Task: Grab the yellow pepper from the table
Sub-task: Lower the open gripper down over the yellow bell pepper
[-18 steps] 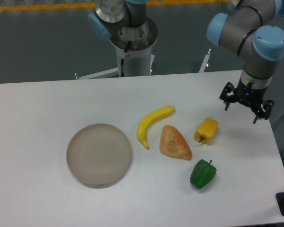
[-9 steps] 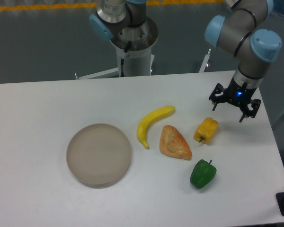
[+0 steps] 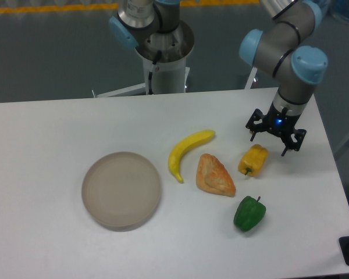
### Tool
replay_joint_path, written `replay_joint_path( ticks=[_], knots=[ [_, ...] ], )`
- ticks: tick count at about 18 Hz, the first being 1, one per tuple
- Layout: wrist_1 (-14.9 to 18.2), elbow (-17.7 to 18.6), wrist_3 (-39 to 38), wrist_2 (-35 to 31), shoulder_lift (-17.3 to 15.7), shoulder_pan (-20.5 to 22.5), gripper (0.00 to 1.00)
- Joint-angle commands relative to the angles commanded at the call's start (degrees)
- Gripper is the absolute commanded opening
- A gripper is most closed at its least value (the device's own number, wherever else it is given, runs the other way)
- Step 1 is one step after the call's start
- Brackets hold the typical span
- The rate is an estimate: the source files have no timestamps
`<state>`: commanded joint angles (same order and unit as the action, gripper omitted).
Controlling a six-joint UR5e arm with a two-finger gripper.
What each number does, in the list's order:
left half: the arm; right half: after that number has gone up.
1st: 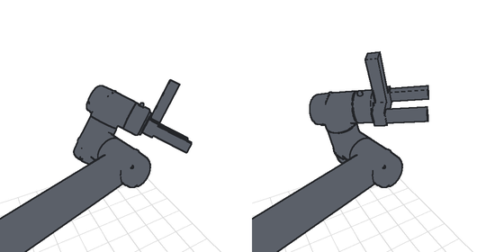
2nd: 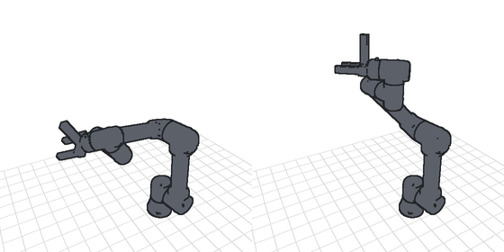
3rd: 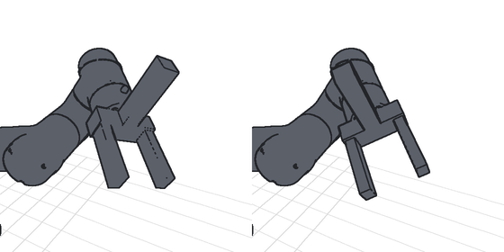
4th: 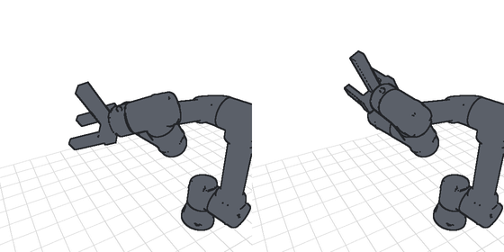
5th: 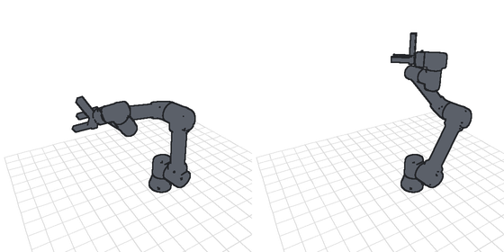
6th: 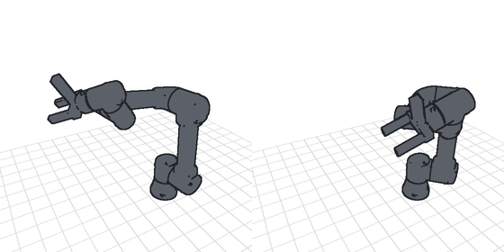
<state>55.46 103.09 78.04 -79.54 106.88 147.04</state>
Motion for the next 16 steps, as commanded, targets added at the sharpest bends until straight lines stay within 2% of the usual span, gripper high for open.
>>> replay_joint_path(
  ticks=[4,16],
  knots=[
    [-0.18,0.88,1.67,-0.18,-0.26,-0.17,1.0],
    [-4.12,2.29,4.04,-0.61,0.79,-0.97,1.0]
  ],
)
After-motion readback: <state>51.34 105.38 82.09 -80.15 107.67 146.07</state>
